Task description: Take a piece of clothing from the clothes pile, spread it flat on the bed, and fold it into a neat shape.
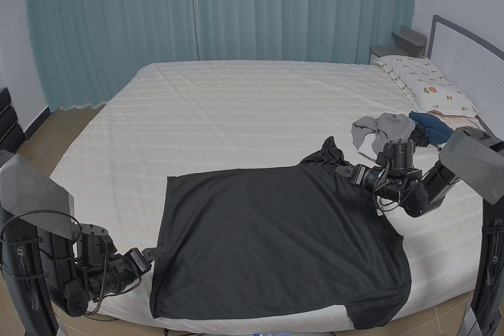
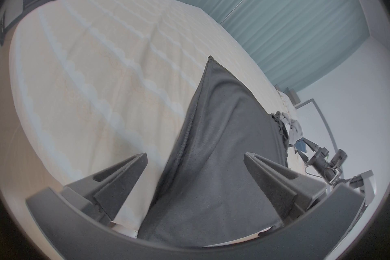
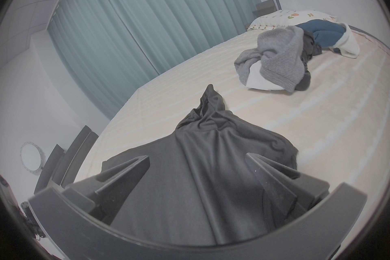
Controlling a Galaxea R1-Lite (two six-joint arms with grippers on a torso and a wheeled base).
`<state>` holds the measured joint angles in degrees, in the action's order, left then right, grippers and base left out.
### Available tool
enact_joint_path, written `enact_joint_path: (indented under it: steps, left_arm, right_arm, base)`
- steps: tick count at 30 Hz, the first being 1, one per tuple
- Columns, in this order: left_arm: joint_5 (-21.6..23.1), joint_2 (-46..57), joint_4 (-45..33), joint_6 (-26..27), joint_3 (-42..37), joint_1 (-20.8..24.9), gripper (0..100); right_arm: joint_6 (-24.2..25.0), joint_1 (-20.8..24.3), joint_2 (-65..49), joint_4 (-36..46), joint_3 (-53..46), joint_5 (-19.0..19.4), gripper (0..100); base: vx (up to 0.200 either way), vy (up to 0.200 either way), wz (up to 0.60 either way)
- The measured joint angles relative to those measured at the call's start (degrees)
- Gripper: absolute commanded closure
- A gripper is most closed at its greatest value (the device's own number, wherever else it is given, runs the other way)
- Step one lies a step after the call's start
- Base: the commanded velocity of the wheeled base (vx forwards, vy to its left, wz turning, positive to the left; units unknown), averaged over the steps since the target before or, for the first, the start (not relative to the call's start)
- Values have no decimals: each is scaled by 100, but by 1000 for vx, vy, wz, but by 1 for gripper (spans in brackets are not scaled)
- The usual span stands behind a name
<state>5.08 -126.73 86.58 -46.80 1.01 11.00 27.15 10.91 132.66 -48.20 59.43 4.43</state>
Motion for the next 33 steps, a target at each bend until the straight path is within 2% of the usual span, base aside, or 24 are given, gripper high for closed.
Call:
enact_joint_path:
  steps: [7, 13, 20, 25, 33]
  left_arm:
    - [158, -124, 196, -290, 0, 18, 0]
    - [213, -262, 240, -372, 0, -33, 0]
    - [224, -361, 240, -383, 0, -52, 0]
    - [222, -411, 240, -373, 0, -48, 0]
    - [194, -485, 243, -332, 0, -26, 0]
  right_arm:
    - [123, 41, 563, 929, 1428, -57, 0]
    - [319, 80, 1163, 1527, 2444, -262, 0]
    - [358, -46, 1807, 1697, 3517, -702, 0]
    - [380, -413, 2198, 1698, 4181, -962, 0]
    - [723, -816, 2349, 1421, 4341, -1033, 0]
  base:
    - [0, 0, 0]
    - [0, 0, 0]
    - [0, 0, 0]
    - [0, 0, 0]
    - [0, 0, 0]
